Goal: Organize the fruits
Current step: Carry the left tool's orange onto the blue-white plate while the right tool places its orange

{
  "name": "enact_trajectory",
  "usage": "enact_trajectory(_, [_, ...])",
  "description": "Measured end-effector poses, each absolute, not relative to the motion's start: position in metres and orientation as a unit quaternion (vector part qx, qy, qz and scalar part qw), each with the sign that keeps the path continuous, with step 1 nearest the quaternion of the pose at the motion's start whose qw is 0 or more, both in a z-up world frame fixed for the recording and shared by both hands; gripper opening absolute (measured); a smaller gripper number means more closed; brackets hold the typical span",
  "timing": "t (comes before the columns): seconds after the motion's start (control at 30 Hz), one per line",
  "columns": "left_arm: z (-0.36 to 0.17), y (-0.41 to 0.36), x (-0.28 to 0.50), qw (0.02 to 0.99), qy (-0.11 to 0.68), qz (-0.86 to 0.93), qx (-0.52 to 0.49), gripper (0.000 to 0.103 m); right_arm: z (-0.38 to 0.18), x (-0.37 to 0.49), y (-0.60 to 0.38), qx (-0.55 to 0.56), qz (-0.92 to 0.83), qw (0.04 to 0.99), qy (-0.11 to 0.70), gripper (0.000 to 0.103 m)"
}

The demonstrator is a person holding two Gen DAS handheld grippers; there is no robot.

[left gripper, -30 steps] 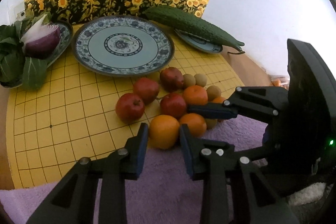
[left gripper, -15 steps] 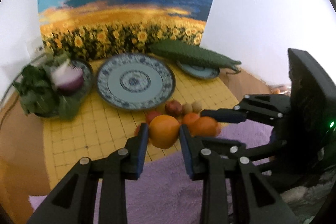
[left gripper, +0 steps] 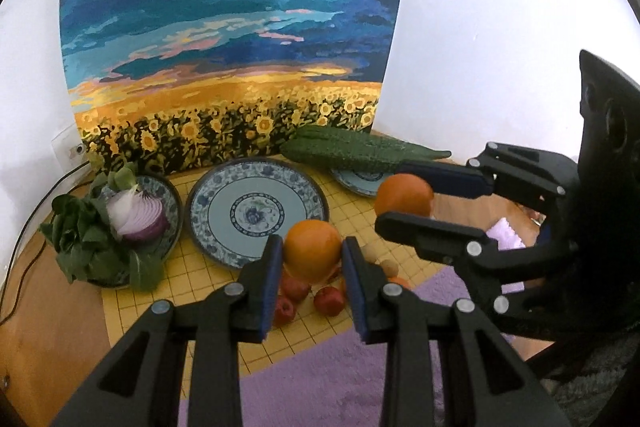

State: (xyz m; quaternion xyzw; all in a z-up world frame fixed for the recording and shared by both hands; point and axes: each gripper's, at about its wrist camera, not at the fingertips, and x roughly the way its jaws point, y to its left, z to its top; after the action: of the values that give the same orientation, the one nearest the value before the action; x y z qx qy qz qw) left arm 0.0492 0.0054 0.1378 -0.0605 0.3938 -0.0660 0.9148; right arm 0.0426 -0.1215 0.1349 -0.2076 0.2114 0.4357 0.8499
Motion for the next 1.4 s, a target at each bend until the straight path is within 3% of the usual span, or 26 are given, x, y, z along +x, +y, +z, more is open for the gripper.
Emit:
enact_trajectory(0.9, [0.038, 0.053, 0.138, 0.854, 0.489, -0.086, -0.153, 0.031, 0.042, 0.161, -0.076, -0.207, 0.424, 0.809, 0.35, 0.034])
enact_trajectory(1.3, [0.028, 0.065, 0.149, 0.848, 0.486, -0.078, -0.198, 0.032, 0.03, 0.178, -0.074, -0.182, 0.435, 0.801, 0.368, 0.034])
enact_trajectory(1.37, [0.028, 0.065, 0.149, 0.848, 0.487, -0.075, -0.195, 0.033, 0.03, 0.178, -0.074, -0.181, 0.434, 0.8, 0.372, 0.034])
enact_trajectory(1.4, [0.028, 0.065, 0.149, 0.849, 0.489, -0.065, -0.19, 0.039, 0.029, 0.178, -0.074, -0.182, 0.432, 0.798, 0.377, 0.034])
